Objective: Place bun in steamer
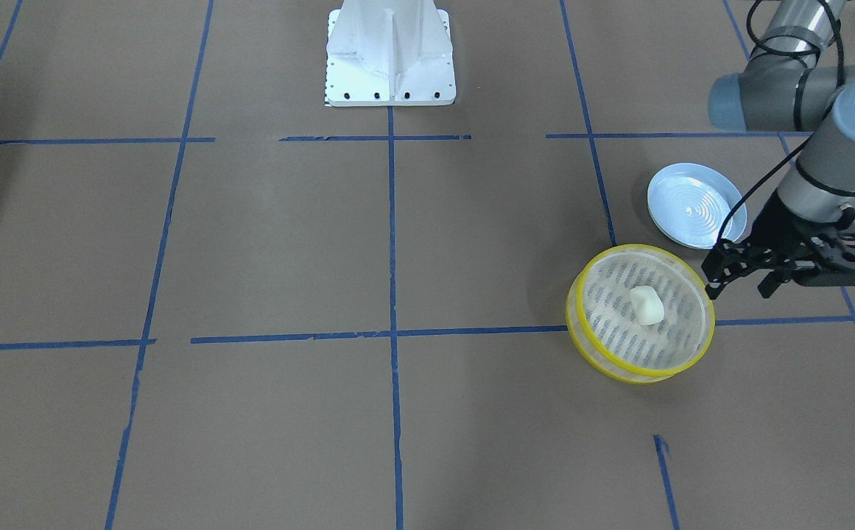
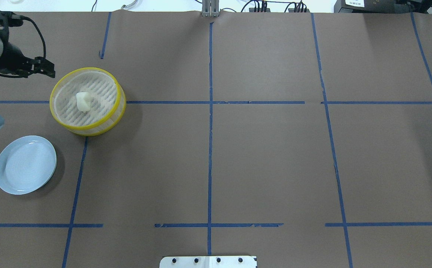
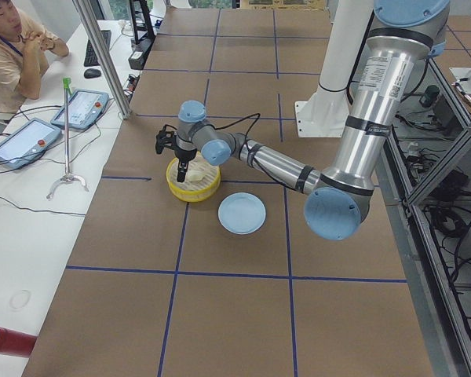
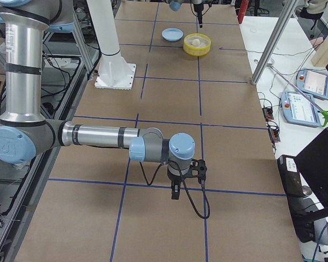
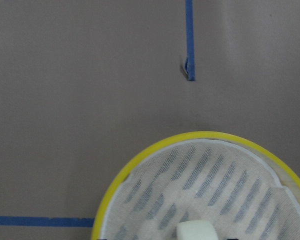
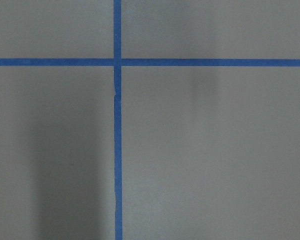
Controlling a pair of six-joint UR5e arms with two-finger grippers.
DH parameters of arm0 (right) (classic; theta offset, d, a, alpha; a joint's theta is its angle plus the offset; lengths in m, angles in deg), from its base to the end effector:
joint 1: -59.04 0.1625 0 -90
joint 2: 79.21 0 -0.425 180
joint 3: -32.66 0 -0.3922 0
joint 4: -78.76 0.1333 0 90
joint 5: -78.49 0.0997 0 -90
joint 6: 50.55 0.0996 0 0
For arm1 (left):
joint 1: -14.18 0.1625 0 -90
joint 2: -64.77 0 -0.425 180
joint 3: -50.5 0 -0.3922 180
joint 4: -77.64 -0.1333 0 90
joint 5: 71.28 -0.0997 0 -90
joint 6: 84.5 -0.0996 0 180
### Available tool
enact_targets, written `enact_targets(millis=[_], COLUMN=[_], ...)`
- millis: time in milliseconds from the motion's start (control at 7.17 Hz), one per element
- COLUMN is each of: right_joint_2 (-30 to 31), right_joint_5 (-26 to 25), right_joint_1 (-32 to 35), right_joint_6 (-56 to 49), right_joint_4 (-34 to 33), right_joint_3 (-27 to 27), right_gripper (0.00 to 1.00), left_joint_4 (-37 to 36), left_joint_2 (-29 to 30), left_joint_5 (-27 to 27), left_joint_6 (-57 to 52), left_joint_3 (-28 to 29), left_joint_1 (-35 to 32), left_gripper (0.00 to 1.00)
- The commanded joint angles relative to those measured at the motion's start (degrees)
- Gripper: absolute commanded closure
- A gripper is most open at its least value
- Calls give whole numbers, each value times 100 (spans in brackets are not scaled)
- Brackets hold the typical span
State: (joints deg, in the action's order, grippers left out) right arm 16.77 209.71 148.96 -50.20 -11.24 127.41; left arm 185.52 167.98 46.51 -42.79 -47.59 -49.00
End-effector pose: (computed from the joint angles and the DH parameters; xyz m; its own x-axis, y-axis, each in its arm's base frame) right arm 0.0670 -0.4460 0.6706 0.7522 0.0192 0.6587 -0.0032 0.9997 -0.0255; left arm 0.1912 -0.5706 0.4391 0.7229 0.0339 -0.6901 0.1758 0.9569 0.2312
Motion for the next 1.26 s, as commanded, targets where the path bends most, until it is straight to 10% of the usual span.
enact_targets(millis=[0,419,1116], right_joint_2=[0,0,0], right_joint_5=[0,0,0], right_joint_1=[0,0,0], right_joint_6=[0,0,0], right_joint_4=[0,0,0], right_joint_3=[0,0,0], right_gripper=[0,0,0], left_joint_4=[-627,-663,-2830], left_joint_2=[-588,-1583,-1611], left_joint_5=[373,1377,1651], left_joint_6=[-1754,-4464,-5348], left_joint_3=[-360,51,-8], left_joint_1=[-1016,-2835,-2980], left_gripper=[16,16,0])
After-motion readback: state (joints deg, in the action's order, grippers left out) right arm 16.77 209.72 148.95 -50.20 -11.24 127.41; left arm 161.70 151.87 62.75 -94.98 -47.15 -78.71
